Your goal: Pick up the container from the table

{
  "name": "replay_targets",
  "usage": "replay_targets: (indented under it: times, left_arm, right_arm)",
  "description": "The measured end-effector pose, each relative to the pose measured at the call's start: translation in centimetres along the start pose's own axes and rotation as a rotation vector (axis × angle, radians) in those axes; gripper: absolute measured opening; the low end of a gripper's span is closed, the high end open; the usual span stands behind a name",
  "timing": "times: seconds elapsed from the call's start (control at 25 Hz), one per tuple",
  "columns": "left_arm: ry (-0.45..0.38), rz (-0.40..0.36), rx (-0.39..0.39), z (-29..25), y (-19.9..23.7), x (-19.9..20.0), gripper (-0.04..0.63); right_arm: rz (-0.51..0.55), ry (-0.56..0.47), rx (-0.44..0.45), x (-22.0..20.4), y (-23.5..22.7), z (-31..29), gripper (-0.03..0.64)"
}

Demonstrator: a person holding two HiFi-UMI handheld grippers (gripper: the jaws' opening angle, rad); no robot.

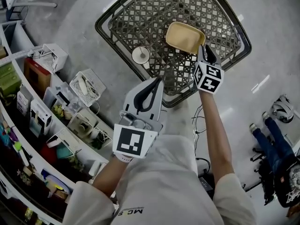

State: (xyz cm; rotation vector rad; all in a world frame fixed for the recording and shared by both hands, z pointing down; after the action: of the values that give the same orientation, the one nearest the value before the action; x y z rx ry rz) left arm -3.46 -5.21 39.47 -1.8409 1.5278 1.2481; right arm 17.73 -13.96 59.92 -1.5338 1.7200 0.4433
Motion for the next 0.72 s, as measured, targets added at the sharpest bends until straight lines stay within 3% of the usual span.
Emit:
replay_targets:
  times: [0.36, 0.72]
  left_arm:
    - [0.0, -0.001, 0.011, 0.6, 0.2, 0.0, 0.023]
    - [0.005, -0.004, 0.01, 1.2, 0.5, -0.3, 0.023]
  right_arm:
    - [-0.037, 0.063, -0.063, -1.9, -1.5, -3.0, 0.129]
    - [-0.127, 0.138, -0.112, -3.5, -2.5, -4.7, 0.1]
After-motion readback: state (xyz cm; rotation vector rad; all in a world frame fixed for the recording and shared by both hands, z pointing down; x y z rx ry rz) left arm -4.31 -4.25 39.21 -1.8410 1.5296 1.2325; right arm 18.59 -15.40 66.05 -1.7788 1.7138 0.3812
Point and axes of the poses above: the fingertips, and each gripper's own axes: z backward along the fingers, y to its left, x out of its top, the point moved 6 cm from there along z, backward along the fingers, and after that the axes turned 10 degrees about x, right-handed, at the moved point
